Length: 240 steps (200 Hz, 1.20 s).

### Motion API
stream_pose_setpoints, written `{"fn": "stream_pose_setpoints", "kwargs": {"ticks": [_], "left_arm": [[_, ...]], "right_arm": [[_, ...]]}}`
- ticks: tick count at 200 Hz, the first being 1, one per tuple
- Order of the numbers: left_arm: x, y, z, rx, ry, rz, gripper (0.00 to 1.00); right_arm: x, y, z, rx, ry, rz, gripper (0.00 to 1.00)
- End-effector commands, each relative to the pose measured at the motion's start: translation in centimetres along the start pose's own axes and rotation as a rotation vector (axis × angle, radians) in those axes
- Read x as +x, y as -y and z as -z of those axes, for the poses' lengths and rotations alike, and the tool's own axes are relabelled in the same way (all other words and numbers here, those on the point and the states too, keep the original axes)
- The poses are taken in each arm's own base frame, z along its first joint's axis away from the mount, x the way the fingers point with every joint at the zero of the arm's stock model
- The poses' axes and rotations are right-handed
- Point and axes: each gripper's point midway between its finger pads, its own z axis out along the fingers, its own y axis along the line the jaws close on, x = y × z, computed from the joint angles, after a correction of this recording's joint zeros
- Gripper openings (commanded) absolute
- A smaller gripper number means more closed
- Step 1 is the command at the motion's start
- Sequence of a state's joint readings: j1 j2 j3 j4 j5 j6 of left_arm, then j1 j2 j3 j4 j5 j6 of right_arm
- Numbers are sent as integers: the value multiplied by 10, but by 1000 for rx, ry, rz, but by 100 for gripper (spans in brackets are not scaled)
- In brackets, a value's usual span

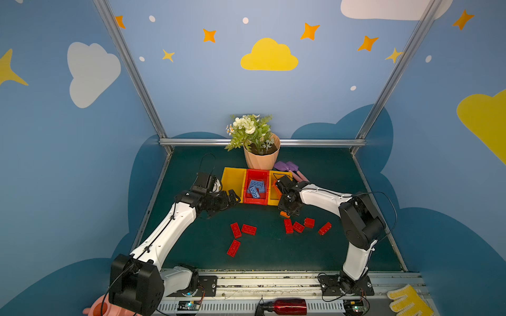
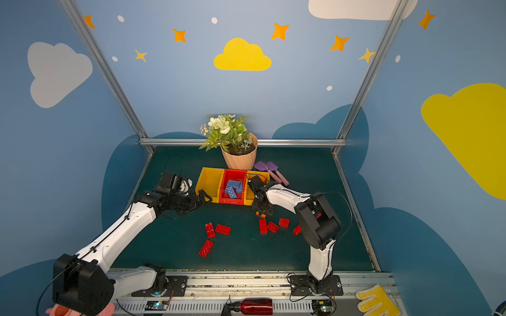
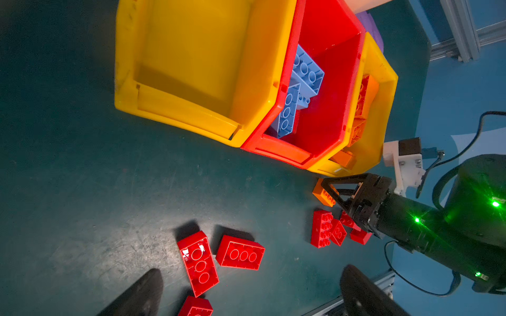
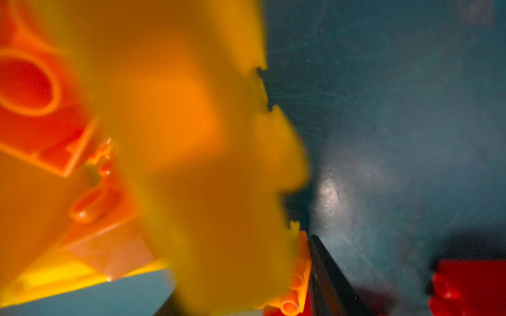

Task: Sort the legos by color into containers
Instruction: 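Grasp the orange brick with the right gripper and lift it, then carry the orange brick over the yellow bin of orange bricks and release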

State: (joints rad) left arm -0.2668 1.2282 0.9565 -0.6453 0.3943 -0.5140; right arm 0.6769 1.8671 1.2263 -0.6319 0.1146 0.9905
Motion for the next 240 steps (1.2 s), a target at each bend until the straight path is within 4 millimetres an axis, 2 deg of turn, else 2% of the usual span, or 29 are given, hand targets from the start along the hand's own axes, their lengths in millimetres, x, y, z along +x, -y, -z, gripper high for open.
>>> {"fn": "stream_pose_setpoints", "kwargs": {"ticks": [1,70,117,151,170,201,240], "left_arm": [[-3,6,10,5,18,-23,100],[-1,4,7,16,26,-9,100],[0,4,8,19,33,-5,100],[-3,5,8,22,38,-9,100],[-4,7,8,25,41,-11,100],[-3,5,12,18,50,-12,100],[-1,0,18,-8,68,-16,100]], "right_arm": [[15,13,-8,40,-48,24,39],[24,19,16,37,-49,78,38],[11,3,55,-14,3,122,38],[-13,-21,90,-69,79,167,38],[-31,-37,103,-89,121,196,39],[-62,-54,102,-85,151,217,39],[-103,-70,89,-105,161,218,40]]}}
